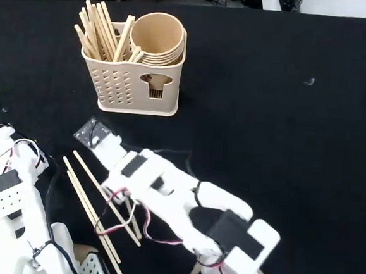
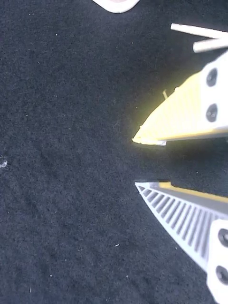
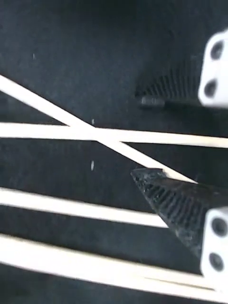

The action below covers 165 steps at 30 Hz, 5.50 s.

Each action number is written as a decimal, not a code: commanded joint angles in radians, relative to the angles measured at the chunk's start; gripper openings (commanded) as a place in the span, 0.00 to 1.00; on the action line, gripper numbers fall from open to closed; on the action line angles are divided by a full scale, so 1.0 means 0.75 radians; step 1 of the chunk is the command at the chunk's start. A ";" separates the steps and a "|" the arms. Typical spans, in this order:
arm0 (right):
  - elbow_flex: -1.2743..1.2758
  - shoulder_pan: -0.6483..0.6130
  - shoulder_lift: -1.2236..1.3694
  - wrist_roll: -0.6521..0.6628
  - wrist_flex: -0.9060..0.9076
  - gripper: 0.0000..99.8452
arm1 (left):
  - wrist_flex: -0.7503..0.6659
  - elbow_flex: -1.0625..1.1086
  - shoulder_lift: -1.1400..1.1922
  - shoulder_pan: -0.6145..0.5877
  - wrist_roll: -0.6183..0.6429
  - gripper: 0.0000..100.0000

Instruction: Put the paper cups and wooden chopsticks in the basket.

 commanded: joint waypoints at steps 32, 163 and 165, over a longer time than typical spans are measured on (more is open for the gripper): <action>-0.251 0.252 -1.075 0.303 -0.653 0.01 | -0.027 -0.013 -0.025 -0.011 0.008 0.13; 1.014 0.810 -2.196 0.080 0.070 0.10 | 0.509 -0.472 0.921 0.652 0.186 0.10; 1.014 0.810 -2.196 0.080 0.070 0.10 | 0.479 -0.439 0.921 0.676 0.192 0.10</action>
